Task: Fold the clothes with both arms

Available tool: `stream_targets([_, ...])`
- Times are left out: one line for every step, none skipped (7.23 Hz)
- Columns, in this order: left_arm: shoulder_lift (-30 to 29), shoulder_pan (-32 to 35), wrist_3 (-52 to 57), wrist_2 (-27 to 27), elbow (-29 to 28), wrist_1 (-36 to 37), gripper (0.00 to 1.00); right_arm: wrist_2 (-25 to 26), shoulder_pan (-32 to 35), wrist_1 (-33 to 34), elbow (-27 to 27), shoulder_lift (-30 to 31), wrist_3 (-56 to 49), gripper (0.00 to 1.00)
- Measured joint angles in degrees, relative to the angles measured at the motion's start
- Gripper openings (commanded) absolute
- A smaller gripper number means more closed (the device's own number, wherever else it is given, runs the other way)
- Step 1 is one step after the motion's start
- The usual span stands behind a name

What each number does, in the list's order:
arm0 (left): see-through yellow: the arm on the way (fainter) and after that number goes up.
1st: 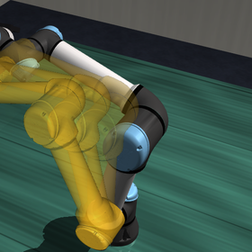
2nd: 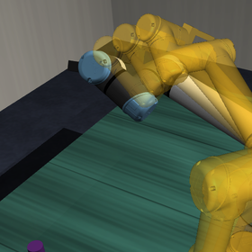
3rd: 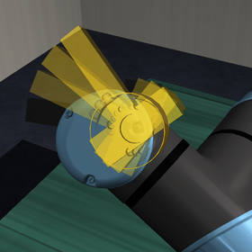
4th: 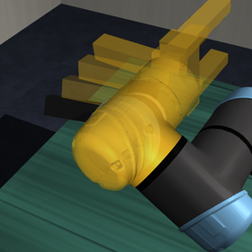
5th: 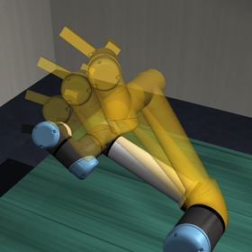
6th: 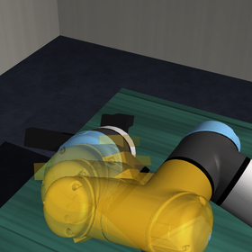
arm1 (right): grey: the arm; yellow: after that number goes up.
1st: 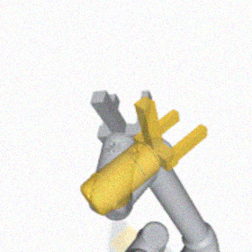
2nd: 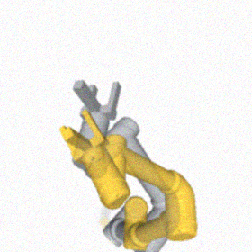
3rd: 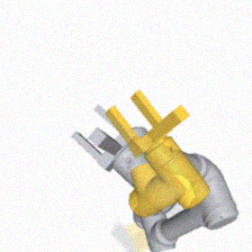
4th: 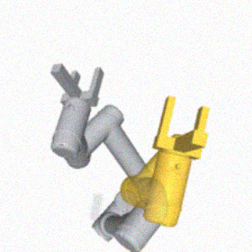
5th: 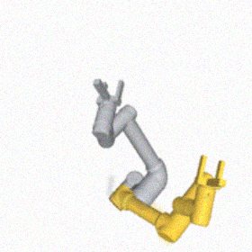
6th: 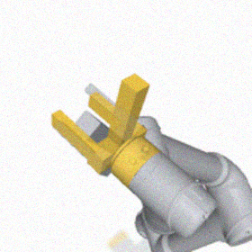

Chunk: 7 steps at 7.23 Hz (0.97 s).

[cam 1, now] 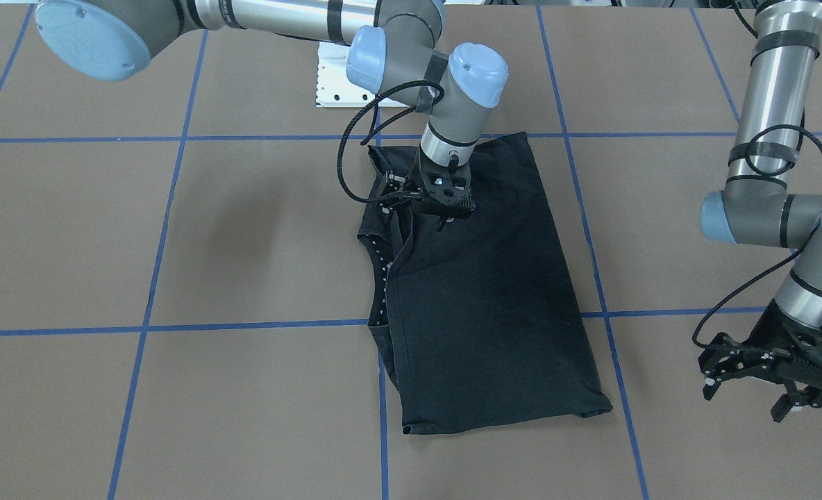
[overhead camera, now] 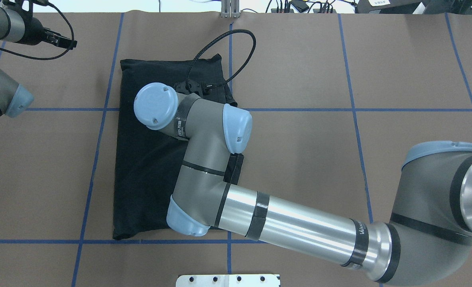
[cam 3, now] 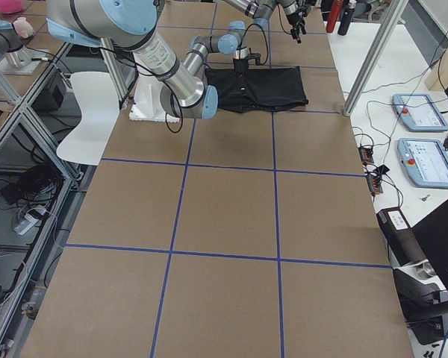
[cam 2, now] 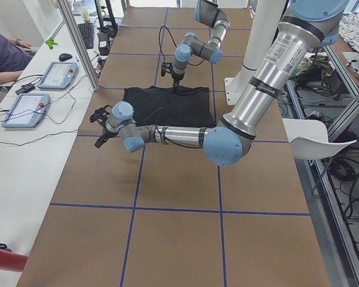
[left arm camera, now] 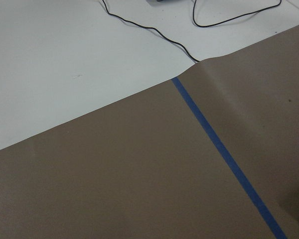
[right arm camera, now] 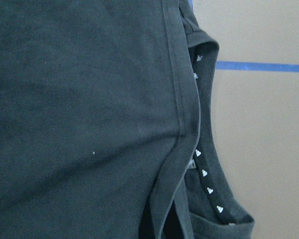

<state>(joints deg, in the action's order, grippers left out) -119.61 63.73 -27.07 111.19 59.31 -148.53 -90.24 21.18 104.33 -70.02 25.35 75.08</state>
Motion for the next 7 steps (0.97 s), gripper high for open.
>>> stream_targets([0.0, 0.0, 0.0, 0.0, 0.0, 0.0, 1.00, 1.2, -1.5, 1.3, 0.6, -0.1, 0.4, 1.00])
stream_targets([0.1, 0.0, 0.0, 0.0, -0.1, 0.0, 1.00, 2.1, -2.2, 2.1, 1.5, -0.1, 0.4, 1.00])
stream_targets([0.1, 0.0, 0.0, 0.0, 0.0, 0.0, 1.00, 3.0, -2.4, 2.9, 2.5, -0.2, -0.3, 1.00])
stream_targets([0.1, 0.0, 0.0, 0.0, 0.0, 0.0, 1.00, 3.8, -2.4, 4.0, 3.0, -0.2, -1.5, 1.00])
stream_targets([0.1, 0.0, 0.0, 0.0, 0.0, 0.0, 1.00, 4.2, -2.3, 5.3, 3.2, -0.1, -2.8, 1.00])
stream_targets([0.1, 0.0, 0.0, 0.0, 0.0, 0.0, 1.00, 4.4, -2.0, 6.7, 3.2, 0.0, -4.1, 1.00])
stream_targets([0.0, 0.0, 0.0, 0.0, 0.0, 0.0, 1.00, 4.4, -1.8, 8.1, 3.0, 0.2, -5.1, 1.00])
